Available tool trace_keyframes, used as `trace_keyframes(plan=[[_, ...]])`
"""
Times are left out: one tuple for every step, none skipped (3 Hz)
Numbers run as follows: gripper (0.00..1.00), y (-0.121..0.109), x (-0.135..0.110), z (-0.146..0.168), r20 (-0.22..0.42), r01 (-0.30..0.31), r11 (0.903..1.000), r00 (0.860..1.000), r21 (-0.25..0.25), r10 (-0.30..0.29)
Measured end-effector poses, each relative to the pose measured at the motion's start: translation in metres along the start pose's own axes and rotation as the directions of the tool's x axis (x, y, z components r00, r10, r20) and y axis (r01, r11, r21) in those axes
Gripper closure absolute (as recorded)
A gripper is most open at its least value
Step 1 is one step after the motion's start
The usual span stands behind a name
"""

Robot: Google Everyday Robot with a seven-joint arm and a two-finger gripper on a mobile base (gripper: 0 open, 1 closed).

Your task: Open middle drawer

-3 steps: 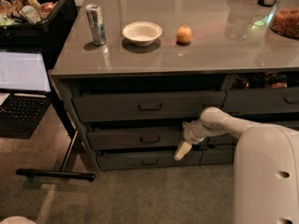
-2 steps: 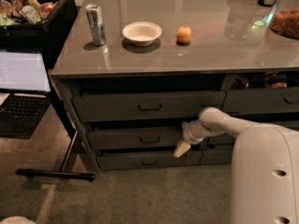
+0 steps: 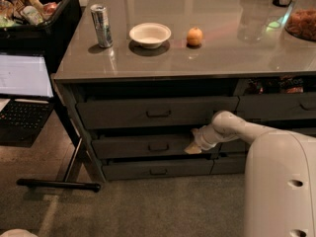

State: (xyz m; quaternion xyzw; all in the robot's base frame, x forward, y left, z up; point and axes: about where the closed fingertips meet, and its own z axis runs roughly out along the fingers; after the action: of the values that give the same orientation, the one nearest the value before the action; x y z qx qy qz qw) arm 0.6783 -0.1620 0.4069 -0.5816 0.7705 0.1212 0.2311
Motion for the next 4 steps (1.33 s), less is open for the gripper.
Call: trace_keyframes(plan=[[0.87, -0.0029, -0.0029, -0.0012, 0.0, 0.0, 1.0, 1.0, 0.0, 0.0], [1.0, -0.0046, -0.0044, -0.0015, 0.0, 0.0, 1.0, 1.0, 0.0, 0.0], [1.0, -0.008, -0.0053, -0.0023, 0.0, 0.0, 1.0, 1.0, 0.0, 0.0], [1.0, -0.01, -0.0063, -0.0037, 0.0, 0.0, 1.0, 1.0, 0.0, 0.0]])
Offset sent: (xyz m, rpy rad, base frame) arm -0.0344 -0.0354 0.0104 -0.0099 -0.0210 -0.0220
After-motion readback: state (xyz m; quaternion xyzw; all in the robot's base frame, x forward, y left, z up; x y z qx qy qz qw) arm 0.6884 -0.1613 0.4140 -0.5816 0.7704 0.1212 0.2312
